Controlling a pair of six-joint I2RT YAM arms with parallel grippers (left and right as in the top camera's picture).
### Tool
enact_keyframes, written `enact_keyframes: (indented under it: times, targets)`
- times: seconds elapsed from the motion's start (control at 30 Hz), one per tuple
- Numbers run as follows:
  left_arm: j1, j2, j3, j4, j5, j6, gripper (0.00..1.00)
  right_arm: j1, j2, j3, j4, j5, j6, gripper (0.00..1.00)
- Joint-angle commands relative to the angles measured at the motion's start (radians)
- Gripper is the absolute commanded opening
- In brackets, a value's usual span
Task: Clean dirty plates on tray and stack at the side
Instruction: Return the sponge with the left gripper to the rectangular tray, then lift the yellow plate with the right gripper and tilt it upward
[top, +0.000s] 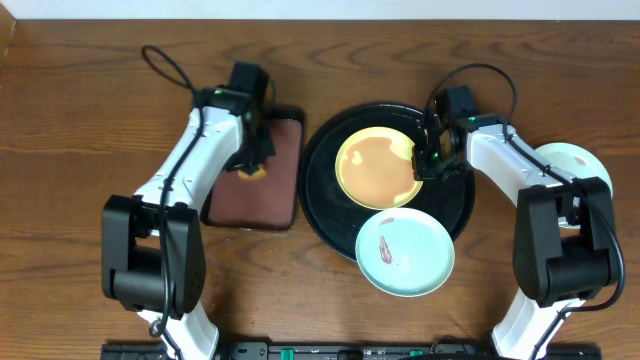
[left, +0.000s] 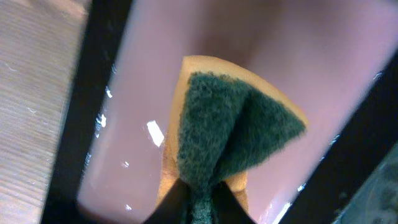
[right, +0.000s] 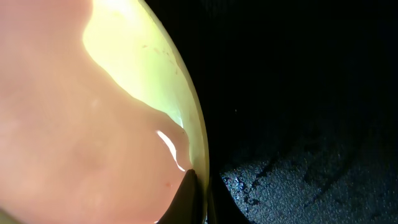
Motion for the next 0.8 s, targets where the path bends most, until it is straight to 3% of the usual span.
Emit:
enact_keyframes:
  times: [0.0, 0.03, 0.27, 0.53, 0.77]
  targets:
    - [0.007, -0.002, -0.008, -0.011, 0.111, 0.073, 0.26, -0.008, 0.020, -0.009, -0.007, 0.029, -0.040, 0.01]
    - [0.009, -0.007, -0.005, -0.021, 0.111, 0.087, 0.39, -0.008, 0.020, -0.009, -0.006, 0.029, -0.040, 0.01]
    - [0.047, -0.154, 0.053, -0.113, 0.111, 0.092, 0.72, -0.008, -0.005, 0.011, -0.002, 0.029, -0.040, 0.01]
    - [0.116, -0.441, 0.053, -0.148, 0.111, 0.092, 0.79, 0.047, -0.158, 0.089, 0.010, 0.029, -0.109, 0.01]
    - [0.144, -0.612, 0.053, -0.198, 0.108, 0.096, 0.80, 0.189, -0.288, 0.131, 0.138, 0.113, -0.171, 0.01]
